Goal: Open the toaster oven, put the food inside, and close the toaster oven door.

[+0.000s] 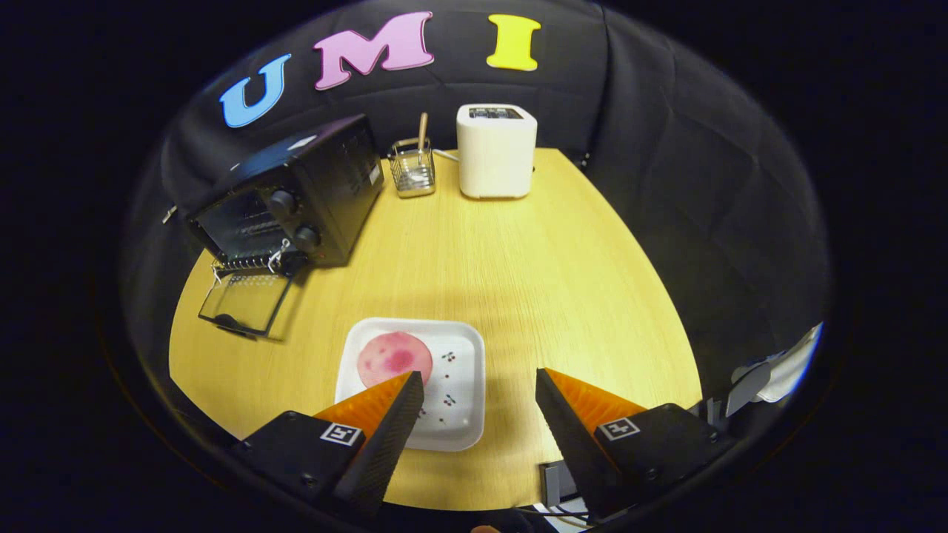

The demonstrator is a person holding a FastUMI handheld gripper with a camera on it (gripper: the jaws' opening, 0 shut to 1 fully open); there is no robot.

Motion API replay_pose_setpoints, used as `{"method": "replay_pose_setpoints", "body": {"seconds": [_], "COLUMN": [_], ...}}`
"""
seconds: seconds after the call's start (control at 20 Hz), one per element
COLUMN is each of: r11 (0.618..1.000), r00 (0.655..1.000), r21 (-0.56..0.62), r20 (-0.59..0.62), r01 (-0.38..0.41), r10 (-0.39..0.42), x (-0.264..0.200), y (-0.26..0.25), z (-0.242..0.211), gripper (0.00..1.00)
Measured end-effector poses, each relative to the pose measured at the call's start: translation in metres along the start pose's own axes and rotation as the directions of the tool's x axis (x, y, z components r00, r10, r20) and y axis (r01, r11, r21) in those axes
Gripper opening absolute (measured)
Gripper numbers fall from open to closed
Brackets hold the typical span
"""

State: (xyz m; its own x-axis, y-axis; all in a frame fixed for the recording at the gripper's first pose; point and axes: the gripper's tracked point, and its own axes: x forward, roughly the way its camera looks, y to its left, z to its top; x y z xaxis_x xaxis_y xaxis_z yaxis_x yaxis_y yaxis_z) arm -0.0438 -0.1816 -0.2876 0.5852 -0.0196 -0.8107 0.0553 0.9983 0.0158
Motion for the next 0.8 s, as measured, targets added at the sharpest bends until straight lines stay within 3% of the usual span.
{"method": "replay_pose_setpoints", "body": {"seconds": [0.4,0.8], "r11": [0.991,0.992], "r00": [0.983,0.972], "r21": [-0.086,-0.101], "r20": [-0.161,-0.229], "r01": [-0.103,-0.076], "r10": [0.088,0.051], "x": [0.044,0.055], "y": [0.004,0.005], "z": [-0.04,-0.047], "gripper": [1.0,0.97]}}
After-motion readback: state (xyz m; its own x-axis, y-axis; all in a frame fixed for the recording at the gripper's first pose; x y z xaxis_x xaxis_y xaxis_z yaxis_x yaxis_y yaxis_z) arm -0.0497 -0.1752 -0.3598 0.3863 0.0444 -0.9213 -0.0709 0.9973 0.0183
